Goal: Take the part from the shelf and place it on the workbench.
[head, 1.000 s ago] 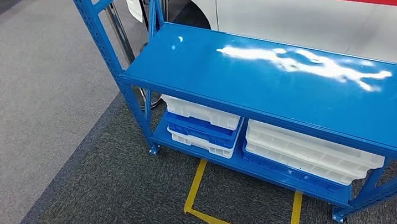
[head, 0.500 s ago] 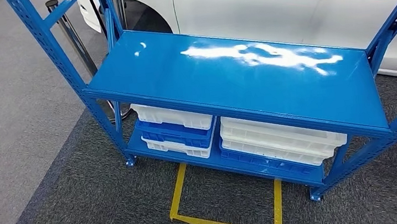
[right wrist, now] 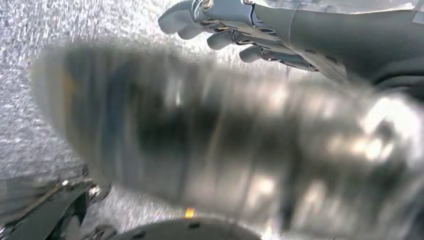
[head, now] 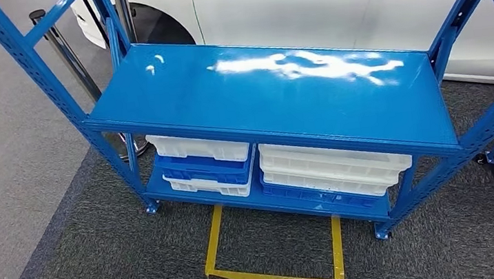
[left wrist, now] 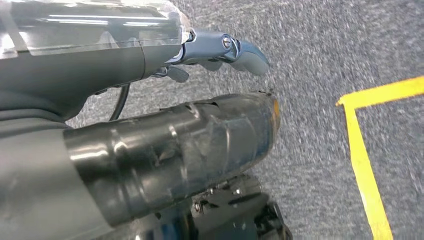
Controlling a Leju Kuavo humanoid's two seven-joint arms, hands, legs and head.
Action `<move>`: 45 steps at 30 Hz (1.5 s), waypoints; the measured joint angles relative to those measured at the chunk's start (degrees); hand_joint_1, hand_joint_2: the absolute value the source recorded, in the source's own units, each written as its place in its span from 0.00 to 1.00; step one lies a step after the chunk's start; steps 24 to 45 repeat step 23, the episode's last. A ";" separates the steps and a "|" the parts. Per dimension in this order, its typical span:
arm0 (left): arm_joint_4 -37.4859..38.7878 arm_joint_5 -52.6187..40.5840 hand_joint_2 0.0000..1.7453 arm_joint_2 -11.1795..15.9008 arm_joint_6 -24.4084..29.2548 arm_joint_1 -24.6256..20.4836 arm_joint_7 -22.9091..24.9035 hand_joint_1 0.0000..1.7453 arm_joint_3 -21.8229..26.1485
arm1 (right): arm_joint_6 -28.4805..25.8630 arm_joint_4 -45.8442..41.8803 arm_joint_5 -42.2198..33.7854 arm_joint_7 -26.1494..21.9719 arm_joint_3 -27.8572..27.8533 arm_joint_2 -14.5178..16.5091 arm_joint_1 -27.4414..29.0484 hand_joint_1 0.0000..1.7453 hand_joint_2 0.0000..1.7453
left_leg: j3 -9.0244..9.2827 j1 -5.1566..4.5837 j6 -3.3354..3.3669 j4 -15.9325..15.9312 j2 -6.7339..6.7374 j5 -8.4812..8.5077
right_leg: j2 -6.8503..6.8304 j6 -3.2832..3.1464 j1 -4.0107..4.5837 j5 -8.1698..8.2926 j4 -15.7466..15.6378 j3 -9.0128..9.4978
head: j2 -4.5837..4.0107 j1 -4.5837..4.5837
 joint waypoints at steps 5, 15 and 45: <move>0.00 -0.04 1.00 0.00 -0.27 -0.03 0.00 0.00 -0.02 | -0.14 0.00 0.38 0.44 0.01 0.10 -0.02 0.00 1.00 | 0.12 0.04 1.73 -0.33 -0.15 -0.23 | 0.17 -0.64 0.27 -0.22 0.08 0.17 | 0.00 -0.24; 0.00 -0.82 1.00 0.07 -1.52 0.14 -0.77 0.00 -1.08 | 0.12 -0.01 1.19 1.09 0.24 0.13 0.04 0.00 1.00 | 0.21 0.13 0.25 -0.59 -0.15 0.18 | 0.16 -0.93 0.37 -0.36 0.34 0.07 | 0.00 -0.25; -0.20 7.11 1.00 1.43 -3.40 1.49 1.52 0.00 -7.66 | 3.12 -0.45 -3.74 1.08 6.29 -0.77 1.07 0.00 1.00 | 0.17 0.07 -0.19 -0.52 -0.14 0.08 | 0.16 -0.92 0.27 -0.36 0.34 0.09 | 0.00 -0.24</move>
